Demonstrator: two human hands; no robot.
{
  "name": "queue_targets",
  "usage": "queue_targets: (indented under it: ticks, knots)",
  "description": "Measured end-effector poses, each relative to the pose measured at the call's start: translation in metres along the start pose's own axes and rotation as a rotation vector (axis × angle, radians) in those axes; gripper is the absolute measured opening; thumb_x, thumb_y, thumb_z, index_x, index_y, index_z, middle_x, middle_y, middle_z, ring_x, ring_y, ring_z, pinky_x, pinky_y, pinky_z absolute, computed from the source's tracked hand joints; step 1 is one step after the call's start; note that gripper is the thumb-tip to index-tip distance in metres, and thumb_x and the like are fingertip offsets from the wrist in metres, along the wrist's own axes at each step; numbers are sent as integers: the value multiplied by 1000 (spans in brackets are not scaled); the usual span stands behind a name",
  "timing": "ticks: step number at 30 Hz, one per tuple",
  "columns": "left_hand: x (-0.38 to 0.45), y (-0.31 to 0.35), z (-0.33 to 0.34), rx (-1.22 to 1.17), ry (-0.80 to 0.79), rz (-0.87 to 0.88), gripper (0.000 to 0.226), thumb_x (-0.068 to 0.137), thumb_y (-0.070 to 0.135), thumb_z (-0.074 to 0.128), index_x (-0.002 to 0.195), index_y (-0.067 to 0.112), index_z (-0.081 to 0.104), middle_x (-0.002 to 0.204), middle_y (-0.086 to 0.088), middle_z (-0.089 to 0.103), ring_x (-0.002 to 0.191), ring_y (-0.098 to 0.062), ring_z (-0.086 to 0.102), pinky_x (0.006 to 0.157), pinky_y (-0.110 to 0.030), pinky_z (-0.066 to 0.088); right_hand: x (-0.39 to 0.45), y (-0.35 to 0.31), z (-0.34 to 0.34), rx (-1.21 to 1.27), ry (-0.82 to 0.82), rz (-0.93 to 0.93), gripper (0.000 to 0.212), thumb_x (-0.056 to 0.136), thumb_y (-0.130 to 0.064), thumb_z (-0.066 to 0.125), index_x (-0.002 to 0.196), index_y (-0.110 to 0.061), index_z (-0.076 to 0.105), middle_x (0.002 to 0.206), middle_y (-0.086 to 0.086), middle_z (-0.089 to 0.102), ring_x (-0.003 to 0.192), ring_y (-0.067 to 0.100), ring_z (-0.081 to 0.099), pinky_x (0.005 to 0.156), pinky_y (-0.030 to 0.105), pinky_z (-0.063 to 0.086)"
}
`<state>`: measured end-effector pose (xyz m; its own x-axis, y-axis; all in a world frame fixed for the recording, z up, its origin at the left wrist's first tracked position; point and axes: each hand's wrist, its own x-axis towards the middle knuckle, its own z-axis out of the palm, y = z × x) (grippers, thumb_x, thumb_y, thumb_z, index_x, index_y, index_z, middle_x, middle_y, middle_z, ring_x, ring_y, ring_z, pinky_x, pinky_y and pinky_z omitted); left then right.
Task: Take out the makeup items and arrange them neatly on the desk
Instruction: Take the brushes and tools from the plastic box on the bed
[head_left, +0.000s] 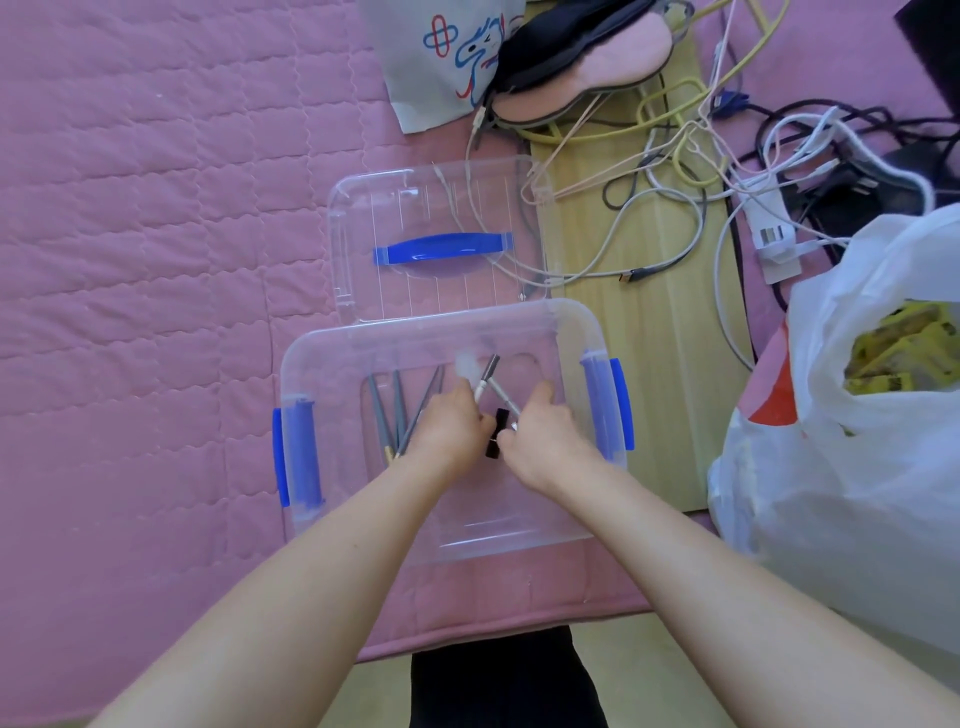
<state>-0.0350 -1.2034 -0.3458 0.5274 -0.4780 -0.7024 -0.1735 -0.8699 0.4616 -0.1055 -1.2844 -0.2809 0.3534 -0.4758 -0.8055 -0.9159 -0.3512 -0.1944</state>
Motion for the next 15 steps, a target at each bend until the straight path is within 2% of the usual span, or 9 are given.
queue_targets:
  ticks: [3, 6, 8, 11, 13, 15]
  knots:
    - [-3, -1, 12, -109, -17, -115, 20, 85, 26, 58, 81, 13, 43, 77, -8, 57, 78, -29, 52, 63, -32, 38, -4, 0, -1, 154, 41, -1, 41, 90, -21, 45, 122, -4, 27, 116, 25, 52, 101, 42, 55, 82, 45, 49]
    - [-2, 1, 20, -108, -25, -160, 24, 87, 34, 57, 86, 13, 48, 87, -12, 59, 89, -32, 56, 66, -31, 37, -7, 2, 1, 281, 72, -31, 35, 90, -20, 44, 119, -6, 29, 112, 24, 52, 94, 39, 54, 71, 39, 44]
    - [0, 4, 23, -25, -10, -154, 22, 88, 33, 55, 87, 13, 48, 96, -16, 61, 95, -34, 58, 68, -32, 39, -8, 6, 3, 305, 64, -59, 32, 90, -20, 43, 119, -9, 32, 110, 22, 52, 91, 38, 52, 68, 36, 39]
    - [2, 8, 24, 119, 37, -103, 12, 89, 24, 51, 86, 14, 46, 100, -15, 61, 97, -36, 59, 69, -34, 40, -9, 12, 7, 299, 58, -92, 30, 90, -20, 42, 119, -12, 37, 112, 16, 52, 97, 37, 51, 72, 36, 40]
    - [2, 9, 22, 135, 36, -106, 10, 89, 21, 51, 92, 11, 51, 101, -14, 62, 97, -35, 60, 70, -35, 43, -10, 14, 8, 299, 67, -111, 22, 90, -20, 43, 110, -13, 39, 110, 13, 52, 95, 35, 50, 70, 35, 36]
    - [-1, 7, 19, 86, 16, -130, 17, 88, 23, 53, 98, 11, 56, 95, -12, 61, 91, -33, 60, 69, -34, 44, -10, 15, 10, 282, 71, -141, 16, 89, -21, 45, 103, -14, 39, 106, 12, 53, 92, 33, 50, 68, 33, 34]
